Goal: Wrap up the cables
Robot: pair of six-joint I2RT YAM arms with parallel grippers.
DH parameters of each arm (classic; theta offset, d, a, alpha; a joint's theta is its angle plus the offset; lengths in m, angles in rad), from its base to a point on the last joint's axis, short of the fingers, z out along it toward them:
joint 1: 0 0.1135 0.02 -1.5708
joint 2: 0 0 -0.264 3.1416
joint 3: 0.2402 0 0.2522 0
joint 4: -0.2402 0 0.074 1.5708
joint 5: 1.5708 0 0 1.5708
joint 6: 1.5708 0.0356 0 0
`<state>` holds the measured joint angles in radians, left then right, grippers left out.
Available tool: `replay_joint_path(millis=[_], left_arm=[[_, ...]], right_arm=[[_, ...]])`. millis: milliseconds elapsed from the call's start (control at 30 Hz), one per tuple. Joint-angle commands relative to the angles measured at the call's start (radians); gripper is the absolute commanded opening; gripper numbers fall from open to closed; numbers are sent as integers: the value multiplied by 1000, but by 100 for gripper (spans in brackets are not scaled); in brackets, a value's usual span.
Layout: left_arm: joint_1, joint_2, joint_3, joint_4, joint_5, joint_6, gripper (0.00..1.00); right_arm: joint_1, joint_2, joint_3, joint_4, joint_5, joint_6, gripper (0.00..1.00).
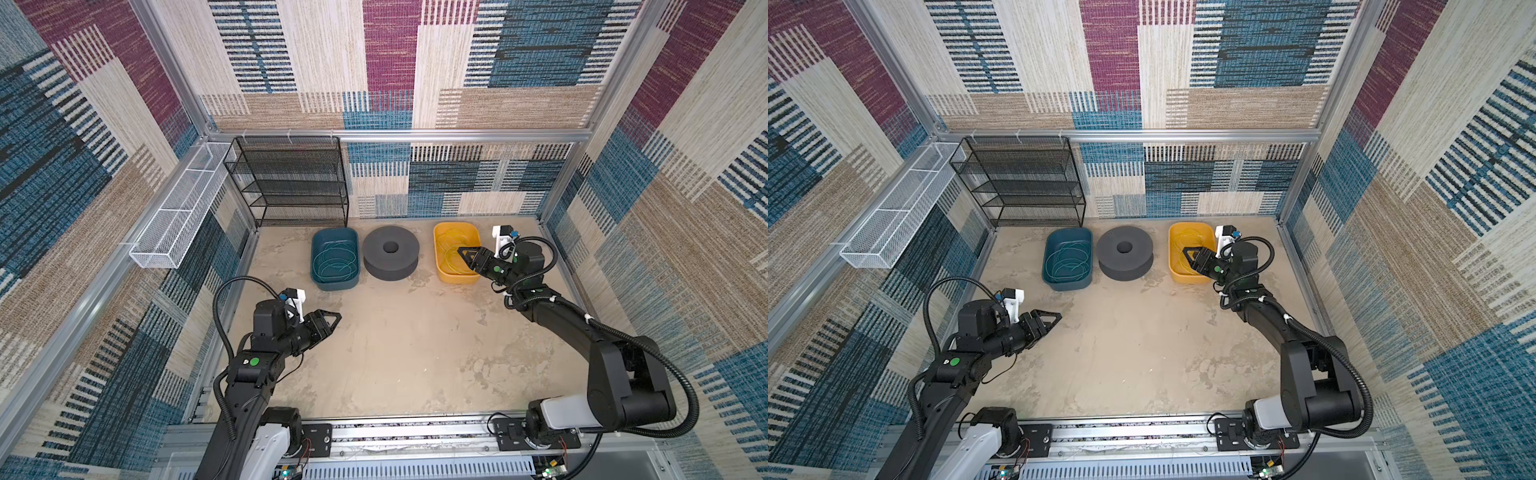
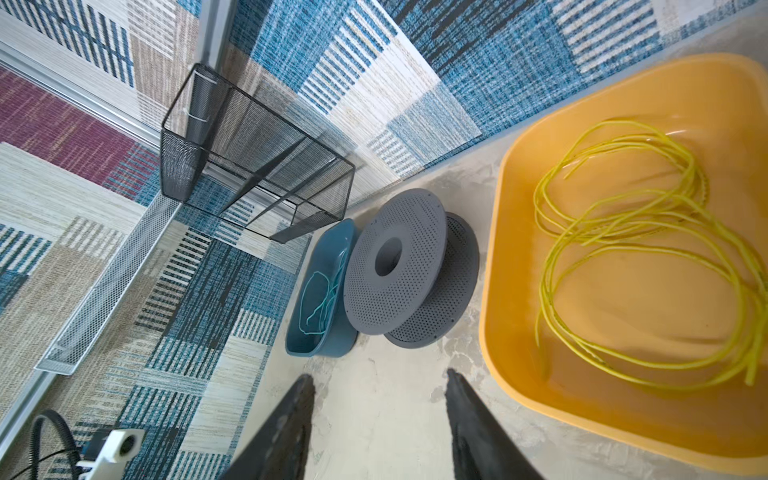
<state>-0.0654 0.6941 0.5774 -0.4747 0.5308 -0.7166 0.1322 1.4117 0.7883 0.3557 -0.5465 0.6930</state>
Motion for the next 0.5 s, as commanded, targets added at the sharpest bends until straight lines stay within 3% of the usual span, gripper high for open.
replay_joint_path(millis=[0,167,333,467], left_arm=[[1,-22,-40,61,-12,-55,58],[1,-32,-77,98,-9,-81,57],[-1,-71,-92,120,-39,-103,57],[-1,-178,-127,149,-71,-113,57]], right_arm=[[34,-4,-15,49,-16,48,53],[128,71,-35,173,-19,134,53],[205,195,-74,404,74,325,51],[253,302,3,422,120,350,51]])
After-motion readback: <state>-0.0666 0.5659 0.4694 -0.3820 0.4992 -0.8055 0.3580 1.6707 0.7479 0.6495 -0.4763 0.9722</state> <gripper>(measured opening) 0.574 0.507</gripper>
